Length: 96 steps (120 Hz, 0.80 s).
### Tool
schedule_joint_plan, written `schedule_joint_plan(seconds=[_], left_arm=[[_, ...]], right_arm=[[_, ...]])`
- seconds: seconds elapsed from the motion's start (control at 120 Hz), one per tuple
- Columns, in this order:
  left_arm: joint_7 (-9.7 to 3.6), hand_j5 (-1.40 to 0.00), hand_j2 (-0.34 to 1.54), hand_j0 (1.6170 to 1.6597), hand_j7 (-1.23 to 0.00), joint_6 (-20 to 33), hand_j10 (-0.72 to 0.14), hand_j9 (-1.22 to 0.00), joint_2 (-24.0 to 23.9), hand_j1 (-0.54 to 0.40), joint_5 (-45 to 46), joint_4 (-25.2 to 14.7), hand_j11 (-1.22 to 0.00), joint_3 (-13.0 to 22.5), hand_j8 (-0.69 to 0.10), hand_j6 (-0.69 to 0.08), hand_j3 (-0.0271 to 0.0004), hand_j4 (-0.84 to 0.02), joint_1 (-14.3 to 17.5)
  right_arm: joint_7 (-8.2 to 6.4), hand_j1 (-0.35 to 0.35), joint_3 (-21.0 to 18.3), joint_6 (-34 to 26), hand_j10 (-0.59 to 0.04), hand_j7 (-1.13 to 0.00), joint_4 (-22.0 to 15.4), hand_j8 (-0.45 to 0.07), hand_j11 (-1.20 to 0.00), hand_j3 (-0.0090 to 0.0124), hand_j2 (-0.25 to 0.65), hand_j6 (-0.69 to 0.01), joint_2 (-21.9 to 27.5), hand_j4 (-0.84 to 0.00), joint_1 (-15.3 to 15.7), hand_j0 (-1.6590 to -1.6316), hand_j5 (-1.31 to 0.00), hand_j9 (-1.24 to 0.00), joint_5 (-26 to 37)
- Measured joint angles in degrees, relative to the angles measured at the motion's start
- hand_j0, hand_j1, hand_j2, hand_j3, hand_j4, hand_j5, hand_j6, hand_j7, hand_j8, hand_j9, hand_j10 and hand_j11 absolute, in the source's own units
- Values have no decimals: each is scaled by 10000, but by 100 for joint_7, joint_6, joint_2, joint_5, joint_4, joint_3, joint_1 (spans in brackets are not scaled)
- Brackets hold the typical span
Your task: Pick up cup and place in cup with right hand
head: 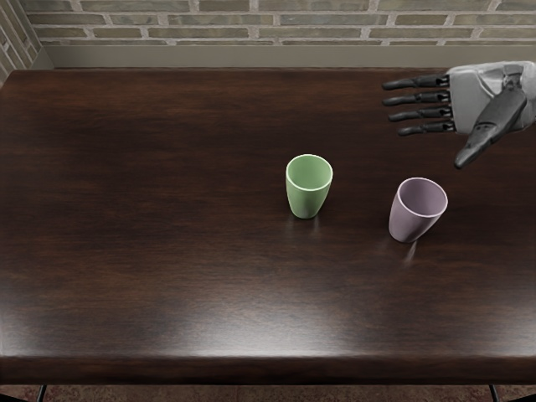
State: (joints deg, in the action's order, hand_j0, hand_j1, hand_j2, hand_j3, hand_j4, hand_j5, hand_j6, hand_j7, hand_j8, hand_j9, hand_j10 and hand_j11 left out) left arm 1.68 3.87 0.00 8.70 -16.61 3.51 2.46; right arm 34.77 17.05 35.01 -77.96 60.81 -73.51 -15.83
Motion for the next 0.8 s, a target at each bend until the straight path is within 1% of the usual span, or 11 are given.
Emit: schedule_joint_plan(seconds=[0.108,0.15,0.208,0.242,0.283,0.358,0.433,0.517,0.617,0.7,0.8], left_arm=[[0,-52,8,16581,-51,0,-37,-51,0,3443,-1,0,-52,-1,-37,-37,-1,-37,0],[1,-52,8,16581,-52,0,-37,-52,0,3443,-1,0,-52,-2,-38,-38,-1,-38,0],[0,-52,8,16581,-52,0,-38,-52,0,3443,-1,0,-52,-1,-38,-38,-1,-39,0],[0,-51,8,16581,-51,0,-38,-51,0,3443,-1,0,-51,-1,-38,-38,-1,-38,0],[0,-51,8,16581,-51,0,-38,-51,0,3443,0,0,-51,0,-38,-38,-1,-38,0],[-1,-50,7,16581,-50,0,-38,-50,0,3444,0,0,-50,1,-37,-37,0,-37,0],[0,-50,7,16581,-50,0,-38,-50,0,3444,1,0,-50,1,-37,-37,0,-37,0],[-1,-50,6,16581,-50,0,-38,-50,0,3444,1,0,-50,1,-37,-37,0,-37,0],[-1,-50,6,16581,-50,0,-38,-50,0,3444,0,0,-50,1,-38,-37,0,-37,0],[0,-50,6,16581,-50,0,-38,-50,0,3444,0,0,-50,1,-38,-37,0,-38,0],[-1,-50,6,16581,-50,0,-38,-50,0,3444,0,0,-50,1,-38,-38,0,-38,0]], right_arm=[[15,-3306,-78,3,-141,-199,-189,-137,-196,0,-38,-131,-156,-137,-187,-16581,-195,-195,133],[18,-3303,-100,3,-145,-205,-195,-140,-202,0,-34,-134,-536,-141,-379,-16580,-202,-202,243],[20,-3296,-151,-151,-154,-214,-149,-150,-212,0,-34,-145,-1387,-151,-754,-16581,-212,-212,727],[21,-3291,-261,-569,-160,-218,-78,-157,-216,0,-35,-153,-1917,-157,-993,-16581,-216,-216,1055],[22,-3288,-583,-1214,-164,-220,18,-163,-218,0,-37,-160,-2484,-163,-1334,-16581,-218,-218,1442],[23,-3281,-1379,-2530,-174,-227,122,-174,-226,0,-39,-174,-3257,-175,-1860,-16581,-226,-226,2152],[23,-3277,-2235,-3785,-181,-231,161,-183,-231,0,-39,-185,-3810,-183,-2198,-16581,-231,-231,2603],[23,-3274,-2945,-4790,-187,-236,105,-191,-236,0,-37,-194,-4164,-189,-2377,-16581,-236,-236,2864],[23,-3272,-3625,-5509,-191,-240,43,-196,-240,0,-35,-199,-4567,-194,-2478,-16581,-241,-241,3001],[23,-3272,-3906,-5759,-193,-240,-21,-197,-241,0,-34,-202,-4756,-195,-2520,-16581,-242,-241,3048],[23,-3272,-4057,-5885,-193,-241,-64,-198,-242,0,-32,-203,-4902,-195,-2541,-16581,-243,-242,3071]])
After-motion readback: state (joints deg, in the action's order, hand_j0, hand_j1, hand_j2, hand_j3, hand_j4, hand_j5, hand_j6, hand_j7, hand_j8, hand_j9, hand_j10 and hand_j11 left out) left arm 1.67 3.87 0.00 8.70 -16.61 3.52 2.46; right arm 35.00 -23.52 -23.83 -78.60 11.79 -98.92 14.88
